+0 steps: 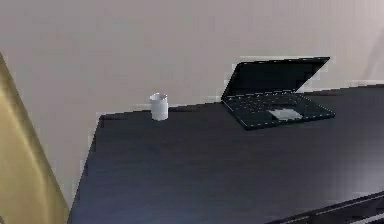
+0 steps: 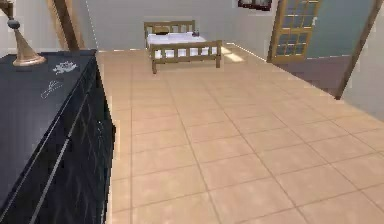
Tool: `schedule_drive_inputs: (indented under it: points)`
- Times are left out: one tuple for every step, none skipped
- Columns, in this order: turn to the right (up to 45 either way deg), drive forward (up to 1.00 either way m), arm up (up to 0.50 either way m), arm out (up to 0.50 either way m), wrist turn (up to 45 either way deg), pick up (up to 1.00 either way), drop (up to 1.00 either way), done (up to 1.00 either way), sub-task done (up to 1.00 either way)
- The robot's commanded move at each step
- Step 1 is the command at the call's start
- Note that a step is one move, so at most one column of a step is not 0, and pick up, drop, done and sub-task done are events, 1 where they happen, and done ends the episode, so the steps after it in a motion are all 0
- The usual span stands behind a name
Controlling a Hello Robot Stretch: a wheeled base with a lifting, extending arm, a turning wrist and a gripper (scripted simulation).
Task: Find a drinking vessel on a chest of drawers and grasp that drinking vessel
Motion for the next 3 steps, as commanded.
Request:
schedule_drive_inputs:
  points:
    - [45.0, 0.0, 0.0, 0.0, 0.0, 0.0, 0.0, 0.0, 0.0]
    - [18.0, 0.0, 0.0, 0.0, 0.0, 0.0, 0.0, 0.0, 0.0]
    - [0.0, 0.25, 0.0, 0.0, 0.0, 0.0, 0.0, 0.0, 0.0]
